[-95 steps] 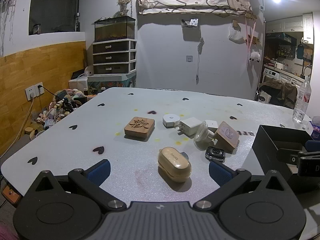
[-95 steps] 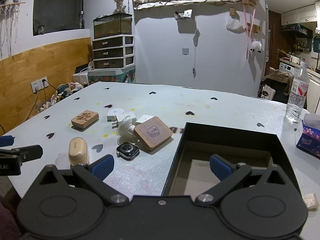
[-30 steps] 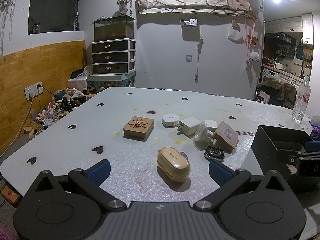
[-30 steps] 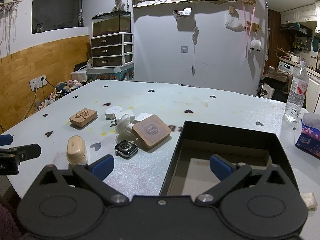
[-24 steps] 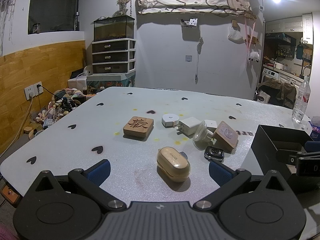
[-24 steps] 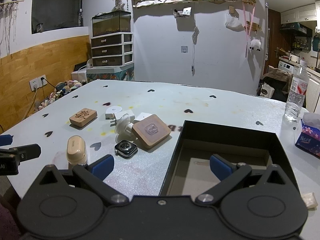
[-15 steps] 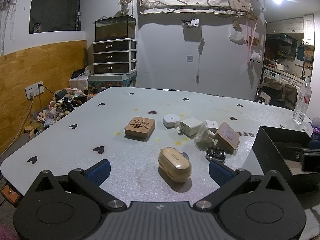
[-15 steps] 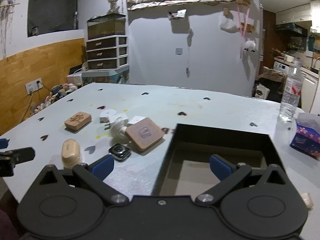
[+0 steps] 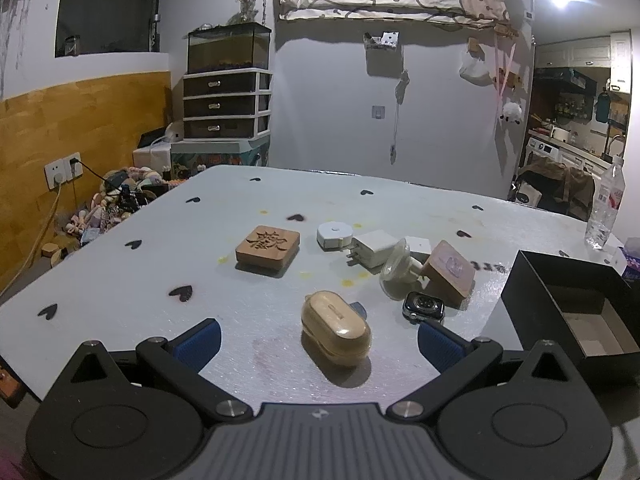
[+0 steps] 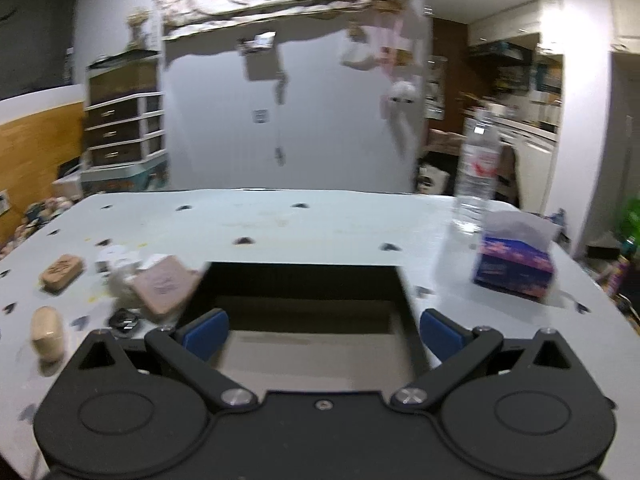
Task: Organize rigid objects
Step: 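Move the left gripper to the beige earbud case and close on it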
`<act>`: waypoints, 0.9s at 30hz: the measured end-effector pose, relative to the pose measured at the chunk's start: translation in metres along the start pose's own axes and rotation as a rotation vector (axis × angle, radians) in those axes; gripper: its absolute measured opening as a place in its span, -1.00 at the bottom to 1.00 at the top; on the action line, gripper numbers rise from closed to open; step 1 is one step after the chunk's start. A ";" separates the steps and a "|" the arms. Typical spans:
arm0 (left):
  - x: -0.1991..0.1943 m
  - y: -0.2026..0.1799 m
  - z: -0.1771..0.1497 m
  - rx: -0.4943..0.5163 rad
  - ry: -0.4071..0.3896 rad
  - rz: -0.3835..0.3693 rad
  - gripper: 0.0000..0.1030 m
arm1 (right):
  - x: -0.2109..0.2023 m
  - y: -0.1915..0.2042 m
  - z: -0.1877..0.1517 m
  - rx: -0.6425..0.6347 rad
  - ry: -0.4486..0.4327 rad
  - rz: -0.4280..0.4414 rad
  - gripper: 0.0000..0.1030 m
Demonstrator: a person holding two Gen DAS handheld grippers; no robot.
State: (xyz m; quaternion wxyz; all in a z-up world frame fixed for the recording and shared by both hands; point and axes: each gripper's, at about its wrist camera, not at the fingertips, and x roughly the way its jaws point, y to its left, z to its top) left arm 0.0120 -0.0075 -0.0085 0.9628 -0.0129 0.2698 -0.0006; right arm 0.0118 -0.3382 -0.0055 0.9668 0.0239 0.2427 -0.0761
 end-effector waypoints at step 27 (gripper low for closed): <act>0.065 -0.003 -0.018 -0.106 0.101 -0.039 0.89 | 0.033 -0.068 -0.036 0.097 0.116 -0.102 0.99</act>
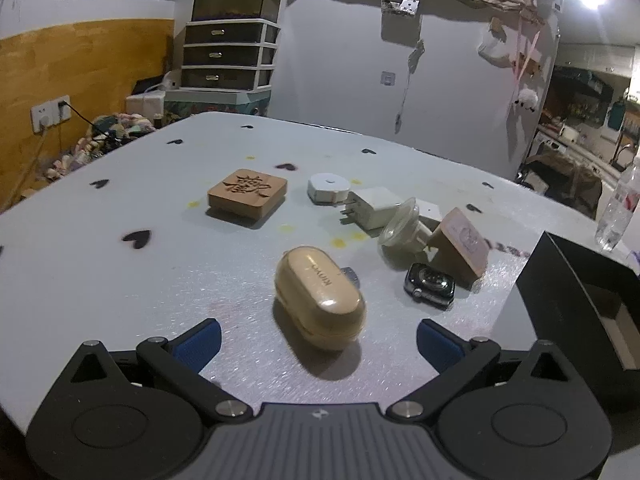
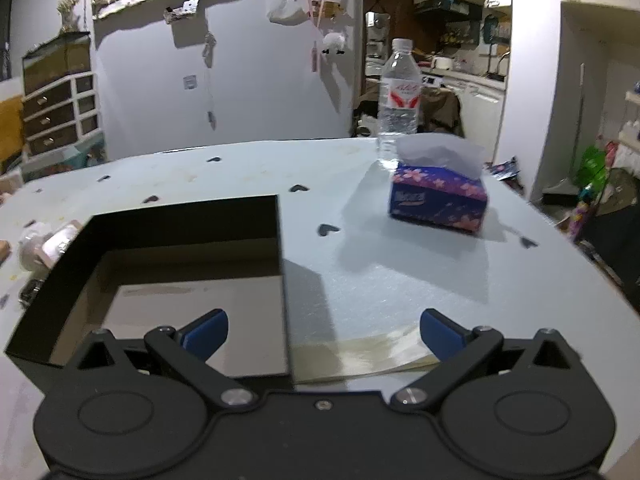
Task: Organize rigid objects
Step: 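Move the left gripper to the beige earbud case and close on it, then carry the earbud case into the black box and open the left gripper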
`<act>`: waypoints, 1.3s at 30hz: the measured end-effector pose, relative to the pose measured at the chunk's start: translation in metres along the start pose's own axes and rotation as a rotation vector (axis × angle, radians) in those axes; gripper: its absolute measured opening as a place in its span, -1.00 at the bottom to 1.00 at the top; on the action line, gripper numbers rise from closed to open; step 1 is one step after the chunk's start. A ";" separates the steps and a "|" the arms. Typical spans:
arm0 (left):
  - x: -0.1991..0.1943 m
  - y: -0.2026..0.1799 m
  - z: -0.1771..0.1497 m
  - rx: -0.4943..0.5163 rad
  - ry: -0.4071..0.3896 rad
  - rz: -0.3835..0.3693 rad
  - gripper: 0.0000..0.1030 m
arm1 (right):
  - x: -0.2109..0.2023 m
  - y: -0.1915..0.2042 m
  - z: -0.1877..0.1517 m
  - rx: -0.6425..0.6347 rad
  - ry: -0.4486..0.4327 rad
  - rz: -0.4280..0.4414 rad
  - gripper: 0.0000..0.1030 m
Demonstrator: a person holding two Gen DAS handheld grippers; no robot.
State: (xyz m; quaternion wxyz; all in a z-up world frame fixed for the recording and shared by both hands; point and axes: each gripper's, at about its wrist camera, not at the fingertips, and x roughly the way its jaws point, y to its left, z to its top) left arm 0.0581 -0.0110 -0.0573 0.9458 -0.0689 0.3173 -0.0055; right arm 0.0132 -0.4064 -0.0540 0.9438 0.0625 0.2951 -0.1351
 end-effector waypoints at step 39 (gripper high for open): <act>0.045 0.002 0.015 0.060 -0.009 0.083 -0.14 | 0.012 0.019 -0.001 -0.022 0.029 0.015 -0.62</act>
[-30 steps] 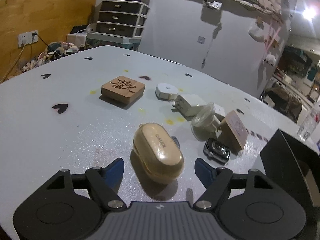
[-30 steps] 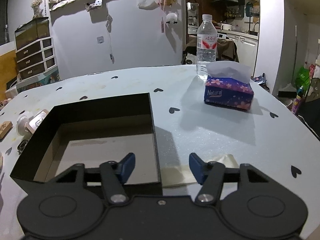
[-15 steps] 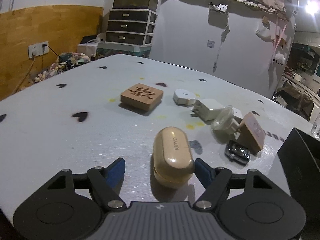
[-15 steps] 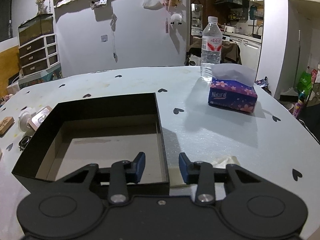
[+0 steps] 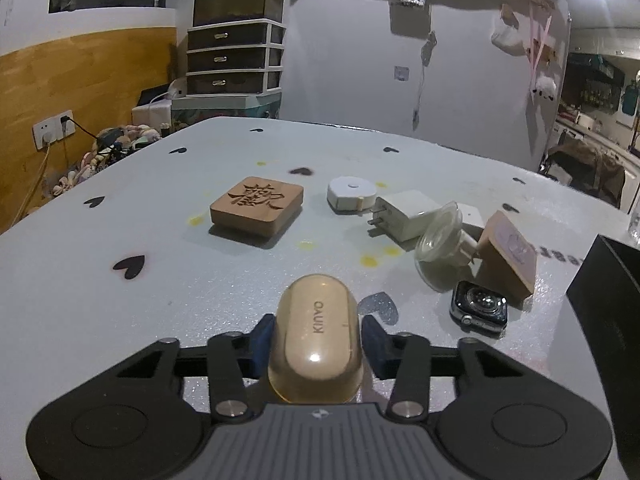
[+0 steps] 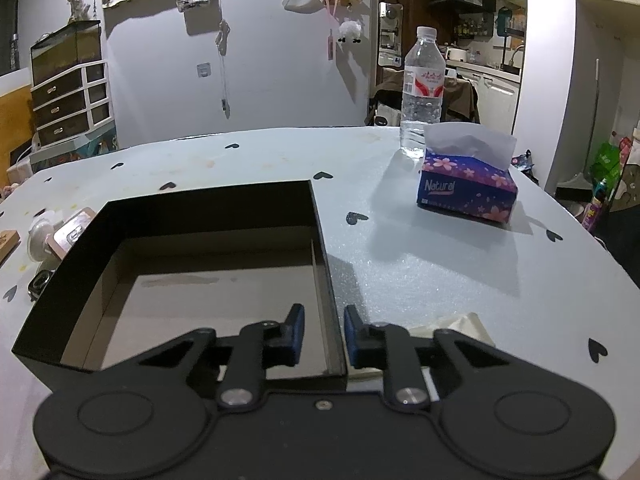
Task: Organize rigid objects
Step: 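Carry the earbud case into the black box and open the left gripper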
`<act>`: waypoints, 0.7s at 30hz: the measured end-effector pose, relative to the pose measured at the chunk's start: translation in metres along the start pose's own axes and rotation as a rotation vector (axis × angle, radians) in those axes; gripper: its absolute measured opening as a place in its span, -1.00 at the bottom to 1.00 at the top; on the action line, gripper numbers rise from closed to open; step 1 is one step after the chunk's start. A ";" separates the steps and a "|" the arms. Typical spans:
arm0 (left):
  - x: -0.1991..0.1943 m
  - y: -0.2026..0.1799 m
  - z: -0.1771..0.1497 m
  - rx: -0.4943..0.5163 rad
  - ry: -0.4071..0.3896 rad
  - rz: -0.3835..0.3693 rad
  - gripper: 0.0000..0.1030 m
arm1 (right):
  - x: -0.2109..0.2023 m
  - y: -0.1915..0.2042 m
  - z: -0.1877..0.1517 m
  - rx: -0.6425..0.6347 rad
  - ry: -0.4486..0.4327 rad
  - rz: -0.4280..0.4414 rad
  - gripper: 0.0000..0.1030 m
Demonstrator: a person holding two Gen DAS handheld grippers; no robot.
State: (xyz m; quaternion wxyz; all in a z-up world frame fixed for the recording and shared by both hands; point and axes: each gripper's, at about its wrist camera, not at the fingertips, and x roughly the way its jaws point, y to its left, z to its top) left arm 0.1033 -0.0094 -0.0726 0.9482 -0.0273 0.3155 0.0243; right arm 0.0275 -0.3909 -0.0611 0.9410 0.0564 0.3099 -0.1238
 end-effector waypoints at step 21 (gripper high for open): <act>-0.052 -0.037 0.027 -0.003 -0.088 -0.236 -0.14 | -0.014 0.008 -0.003 0.023 -0.027 -0.051 -0.84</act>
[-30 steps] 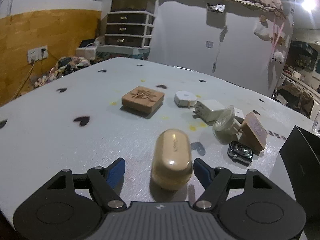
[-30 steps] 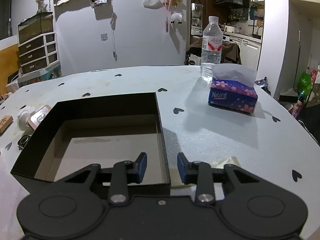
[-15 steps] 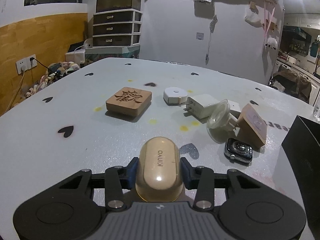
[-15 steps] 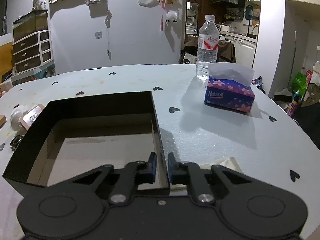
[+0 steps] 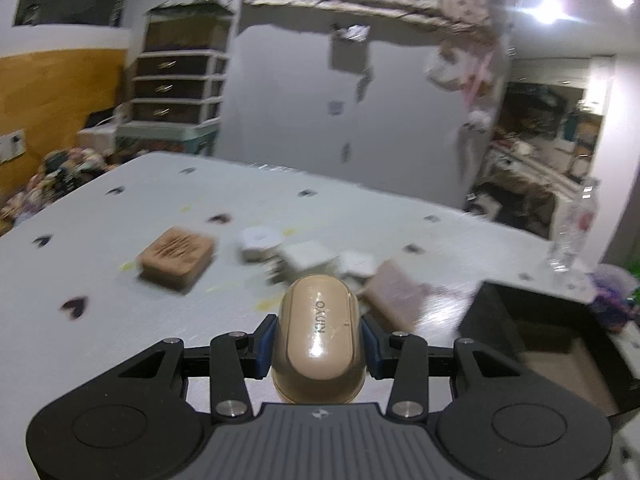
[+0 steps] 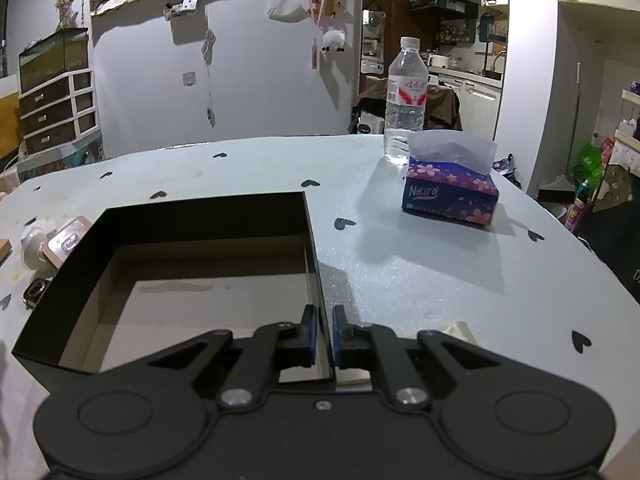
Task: Organize rigid objects
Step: 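Carry the earbud case into the black box and open the left gripper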
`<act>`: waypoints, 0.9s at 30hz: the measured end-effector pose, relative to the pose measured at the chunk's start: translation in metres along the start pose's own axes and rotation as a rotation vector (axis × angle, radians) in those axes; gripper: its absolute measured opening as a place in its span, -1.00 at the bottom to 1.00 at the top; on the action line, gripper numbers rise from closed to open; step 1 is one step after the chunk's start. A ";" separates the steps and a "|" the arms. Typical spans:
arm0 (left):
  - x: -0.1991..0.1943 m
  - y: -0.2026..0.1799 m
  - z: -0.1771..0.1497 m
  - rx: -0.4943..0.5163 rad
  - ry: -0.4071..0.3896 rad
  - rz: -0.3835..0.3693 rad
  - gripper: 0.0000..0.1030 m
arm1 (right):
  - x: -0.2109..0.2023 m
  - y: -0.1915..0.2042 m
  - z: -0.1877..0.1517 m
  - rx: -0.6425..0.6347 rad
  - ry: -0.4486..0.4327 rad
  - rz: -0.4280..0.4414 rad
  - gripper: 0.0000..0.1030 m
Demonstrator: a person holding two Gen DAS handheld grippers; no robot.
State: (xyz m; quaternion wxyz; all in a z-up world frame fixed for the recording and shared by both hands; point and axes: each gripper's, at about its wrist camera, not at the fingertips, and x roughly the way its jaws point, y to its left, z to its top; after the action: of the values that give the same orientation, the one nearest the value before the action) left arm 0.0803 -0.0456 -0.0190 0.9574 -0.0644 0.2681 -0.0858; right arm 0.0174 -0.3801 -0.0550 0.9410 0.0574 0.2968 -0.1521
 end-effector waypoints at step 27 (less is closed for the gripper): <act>0.107 -0.220 0.002 0.068 0.339 -0.407 -0.14 | -0.002 -0.016 -0.008 0.034 -0.014 0.137 -0.90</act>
State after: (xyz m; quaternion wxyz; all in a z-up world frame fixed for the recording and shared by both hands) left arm 0.1432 -0.2821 -0.0337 0.8636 -0.0695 0.4030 -0.2949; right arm 0.0067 -0.3936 -0.0605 0.9501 0.0925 0.2832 -0.0929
